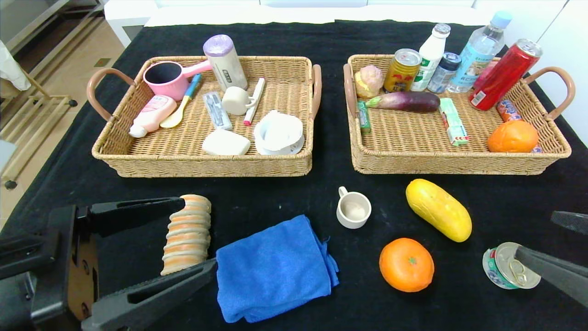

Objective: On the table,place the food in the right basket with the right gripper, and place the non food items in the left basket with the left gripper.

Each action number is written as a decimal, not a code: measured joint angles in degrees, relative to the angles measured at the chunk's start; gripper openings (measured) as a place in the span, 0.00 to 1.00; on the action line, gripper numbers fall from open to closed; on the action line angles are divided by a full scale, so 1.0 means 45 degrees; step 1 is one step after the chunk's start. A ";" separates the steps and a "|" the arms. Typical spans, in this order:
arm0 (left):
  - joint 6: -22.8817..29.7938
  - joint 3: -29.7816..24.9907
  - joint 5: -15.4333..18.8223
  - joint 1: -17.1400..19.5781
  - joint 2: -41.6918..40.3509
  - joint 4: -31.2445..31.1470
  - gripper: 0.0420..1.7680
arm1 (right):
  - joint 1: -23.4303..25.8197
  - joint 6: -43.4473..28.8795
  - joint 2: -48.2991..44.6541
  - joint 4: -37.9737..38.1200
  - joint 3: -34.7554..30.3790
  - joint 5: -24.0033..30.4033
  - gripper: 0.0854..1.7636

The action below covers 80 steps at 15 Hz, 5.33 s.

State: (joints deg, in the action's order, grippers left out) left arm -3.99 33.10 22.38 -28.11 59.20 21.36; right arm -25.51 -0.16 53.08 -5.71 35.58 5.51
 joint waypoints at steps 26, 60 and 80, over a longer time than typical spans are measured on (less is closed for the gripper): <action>-0.0081 -0.0179 -0.0024 0.0019 -0.1176 -0.0073 0.97 | 0.1146 -0.3527 0.3633 0.6233 0.3920 -0.3630 0.97; -0.0276 -0.0244 -0.0024 -0.0005 -0.1384 -0.0233 0.97 | 0.2083 -0.5518 0.6041 0.7068 0.3557 -0.2853 0.91; -0.0591 -0.0368 0.0000 -0.0005 -0.1409 -0.0228 0.97 | 0.1988 -0.5673 0.6201 0.7019 0.3283 -0.2891 0.63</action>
State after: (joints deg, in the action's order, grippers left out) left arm -6.64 31.44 22.38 -28.14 52.86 20.33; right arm -16.57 -25.69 80.98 25.88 50.36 -7.50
